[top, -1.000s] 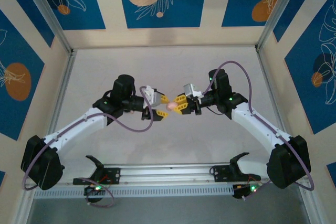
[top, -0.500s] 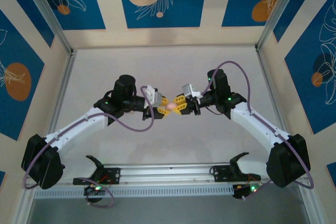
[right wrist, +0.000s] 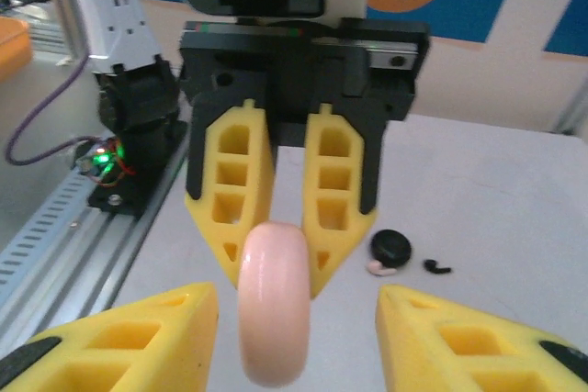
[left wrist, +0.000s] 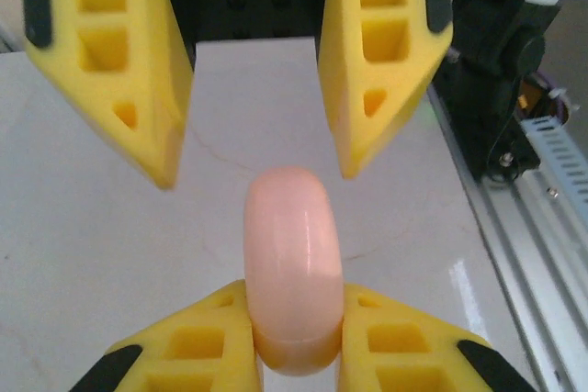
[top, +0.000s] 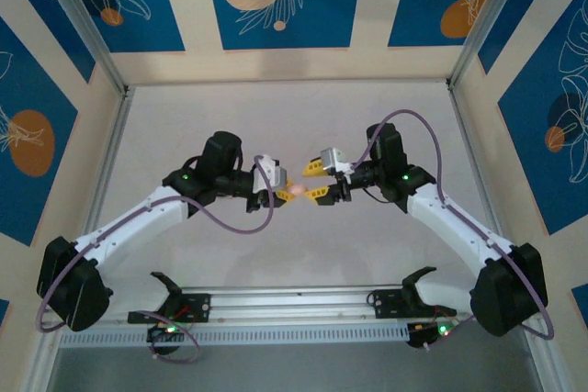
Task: Insert wireless bluetooth earbuds into charging case
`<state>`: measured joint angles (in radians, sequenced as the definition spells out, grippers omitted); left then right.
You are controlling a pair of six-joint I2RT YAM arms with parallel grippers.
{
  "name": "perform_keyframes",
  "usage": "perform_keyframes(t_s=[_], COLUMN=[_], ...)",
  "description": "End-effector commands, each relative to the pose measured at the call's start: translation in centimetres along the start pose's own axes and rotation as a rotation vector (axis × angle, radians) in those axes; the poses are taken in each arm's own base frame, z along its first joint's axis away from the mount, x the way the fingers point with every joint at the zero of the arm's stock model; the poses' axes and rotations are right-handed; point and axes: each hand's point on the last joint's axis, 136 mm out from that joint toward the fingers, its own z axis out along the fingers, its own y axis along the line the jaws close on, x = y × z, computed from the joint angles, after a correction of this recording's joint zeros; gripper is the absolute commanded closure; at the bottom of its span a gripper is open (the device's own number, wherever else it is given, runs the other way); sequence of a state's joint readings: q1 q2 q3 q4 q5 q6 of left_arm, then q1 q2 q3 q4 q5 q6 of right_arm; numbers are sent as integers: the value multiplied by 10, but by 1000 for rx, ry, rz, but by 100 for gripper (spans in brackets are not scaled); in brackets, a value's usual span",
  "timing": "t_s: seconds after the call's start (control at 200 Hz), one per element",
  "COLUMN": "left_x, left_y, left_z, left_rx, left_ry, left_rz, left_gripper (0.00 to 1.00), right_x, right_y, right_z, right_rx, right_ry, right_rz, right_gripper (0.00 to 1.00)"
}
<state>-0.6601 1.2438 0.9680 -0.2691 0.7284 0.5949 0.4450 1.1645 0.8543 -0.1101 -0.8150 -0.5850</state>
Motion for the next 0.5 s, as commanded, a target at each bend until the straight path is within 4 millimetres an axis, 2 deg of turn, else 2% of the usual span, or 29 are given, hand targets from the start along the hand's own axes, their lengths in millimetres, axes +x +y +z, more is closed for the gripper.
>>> perform_keyframes(t_s=[0.0,0.105,0.495], left_x=[8,10,11], left_y=[-5,-3,-1], left_z=[-8,-10,-7], left_rx=[-5,-24,-23], left_ry=[120,145,164], left_rz=[78,88,60], left_gripper=[83,83,83], right_x=[11,9,6], right_y=[-5,-1,9], right_z=[-8,-6,22], right_rx=[86,58,-64], right_ry=[81,75,57], right_rz=[-26,-15,-2], right_gripper=[49,49,49])
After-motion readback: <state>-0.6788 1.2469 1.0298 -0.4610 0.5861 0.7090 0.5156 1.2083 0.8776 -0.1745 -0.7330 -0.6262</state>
